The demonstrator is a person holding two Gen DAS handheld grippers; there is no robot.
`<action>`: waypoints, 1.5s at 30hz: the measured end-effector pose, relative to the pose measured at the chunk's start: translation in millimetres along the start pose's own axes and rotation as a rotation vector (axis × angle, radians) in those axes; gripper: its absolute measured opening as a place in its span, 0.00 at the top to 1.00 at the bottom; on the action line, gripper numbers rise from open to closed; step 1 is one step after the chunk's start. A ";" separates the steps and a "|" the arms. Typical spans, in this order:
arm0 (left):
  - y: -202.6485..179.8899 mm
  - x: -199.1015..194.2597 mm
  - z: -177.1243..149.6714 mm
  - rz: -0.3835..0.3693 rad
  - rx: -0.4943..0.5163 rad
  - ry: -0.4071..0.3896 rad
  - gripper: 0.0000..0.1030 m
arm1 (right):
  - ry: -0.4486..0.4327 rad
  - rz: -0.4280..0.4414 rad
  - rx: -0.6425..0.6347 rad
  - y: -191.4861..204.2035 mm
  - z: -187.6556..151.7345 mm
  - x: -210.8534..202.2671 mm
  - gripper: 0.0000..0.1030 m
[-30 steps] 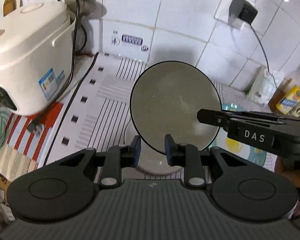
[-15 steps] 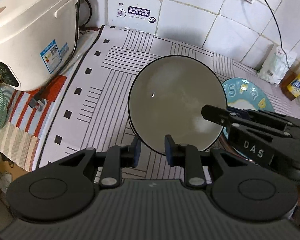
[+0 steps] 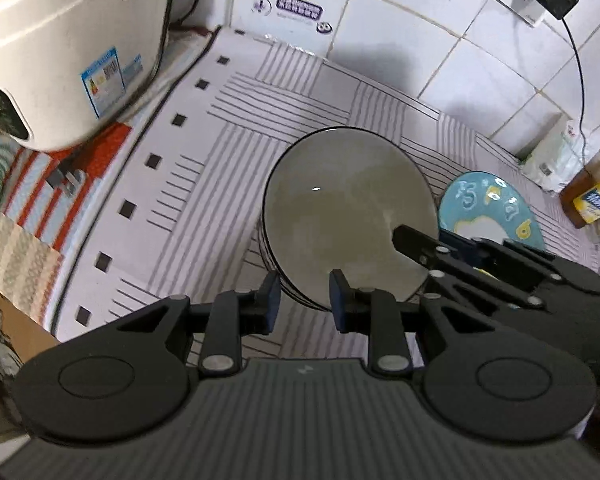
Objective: Organize plates and bowls
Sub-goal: 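Carry the third bowl with the left gripper and lower it onto the bowls, then open the left gripper and release the third bowl, then grip the rim of the three-bowl stack with the left gripper and lift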
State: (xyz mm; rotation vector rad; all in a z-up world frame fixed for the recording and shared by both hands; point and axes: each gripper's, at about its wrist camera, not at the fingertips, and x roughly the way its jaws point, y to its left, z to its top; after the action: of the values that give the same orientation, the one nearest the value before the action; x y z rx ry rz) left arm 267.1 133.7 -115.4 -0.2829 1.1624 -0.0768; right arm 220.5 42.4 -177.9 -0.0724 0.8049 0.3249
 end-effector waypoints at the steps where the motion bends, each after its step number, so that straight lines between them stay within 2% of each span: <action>1: 0.3 1.0 0.3 -0.008 -0.004 0.006 0.76 | 0.002 -0.015 -0.018 2.5 -0.1 1.4 0.82; 5: -2.9 10.2 1.1 0.015 0.012 0.023 0.76 | -0.026 -0.084 -0.086 12.4 -5.2 0.6 0.81; 14: 6.6 7.7 -1.6 -0.031 0.015 -0.015 0.76 | -0.024 -0.093 -0.091 11.3 -3.9 8.1 0.81; 22: -3.0 -21.1 -12.8 -0.039 0.089 -0.120 0.74 | -0.046 -0.062 -0.050 11.4 -6.1 -15.7 0.79; 25: -5.2 -34.6 -16.9 -0.076 0.105 -0.145 0.73 | -0.054 -0.053 -0.062 12.6 -8.4 -31.7 0.64; 28: -8.2 -48.5 -22.4 -0.083 0.131 -0.186 0.73 | -0.074 -0.061 -0.088 17.9 -15.5 -49.3 0.59; 33: -14.8 -63.1 -34.5 -0.076 0.191 -0.201 0.71 | -0.098 -0.069 -0.098 20.9 -28.3 -70.2 0.56; 34: -16.1 -64.1 -37.7 -0.069 0.203 -0.199 0.67 | -0.106 -0.064 -0.089 21.6 -33.3 -74.7 0.55; 35: -17.2 -63.9 -40.1 -0.053 0.217 -0.194 0.62 | -0.107 -0.054 -0.089 22.6 -36.8 -77.3 0.53; 40: -22.8 -63.9 -57.8 0.041 0.316 -0.194 0.60 | -0.135 -0.048 -0.109 29.2 -63.1 -88.7 0.47; 42: -20.7 -64.4 -63.9 0.049 0.335 -0.204 0.59 | -0.137 -0.041 -0.107 31.0 -70.3 -90.0 0.45; 45: -16.0 -63.5 -71.7 0.040 0.344 -0.228 0.52 | -0.154 -0.027 -0.102 33.6 -82.8 -89.3 0.44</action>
State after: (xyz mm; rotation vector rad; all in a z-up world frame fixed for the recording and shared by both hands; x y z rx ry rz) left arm 177.7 118.4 -80.8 0.0362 0.9093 -0.2023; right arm 94.7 35.8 -169.2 -0.1519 0.6339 0.3415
